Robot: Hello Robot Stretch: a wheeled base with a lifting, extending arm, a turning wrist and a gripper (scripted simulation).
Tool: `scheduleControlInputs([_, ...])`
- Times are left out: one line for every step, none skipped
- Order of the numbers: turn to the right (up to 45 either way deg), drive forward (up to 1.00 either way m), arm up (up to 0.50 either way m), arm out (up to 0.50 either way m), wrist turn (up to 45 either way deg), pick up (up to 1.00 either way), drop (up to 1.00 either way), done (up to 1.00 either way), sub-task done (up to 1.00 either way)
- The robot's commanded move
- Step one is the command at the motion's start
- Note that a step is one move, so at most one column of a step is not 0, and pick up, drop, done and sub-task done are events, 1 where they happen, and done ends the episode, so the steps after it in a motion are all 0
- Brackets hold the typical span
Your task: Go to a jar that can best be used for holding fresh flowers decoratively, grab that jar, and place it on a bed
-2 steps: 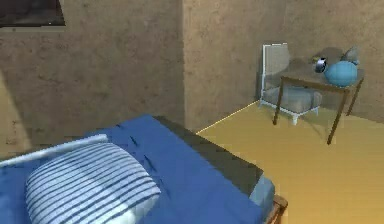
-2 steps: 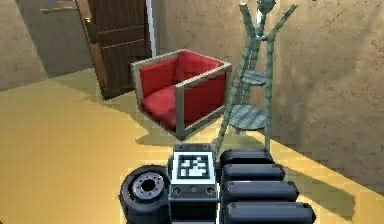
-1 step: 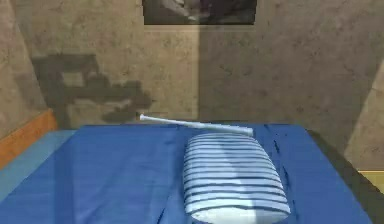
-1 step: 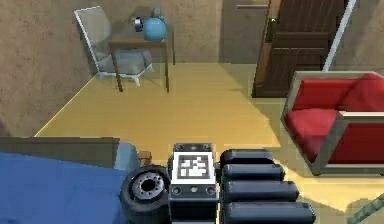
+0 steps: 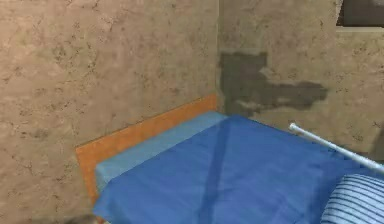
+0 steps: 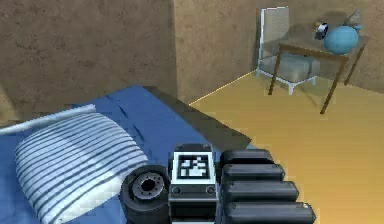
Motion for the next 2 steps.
scheduleControlInputs([-39.0,0.00,0.00,0.00,0.0,0.00,0.00,0.00,0.00])
scheduleControlInputs([0.0,0.00,0.00,0.40,0.0,0.00,0.00,0.00,0.00])
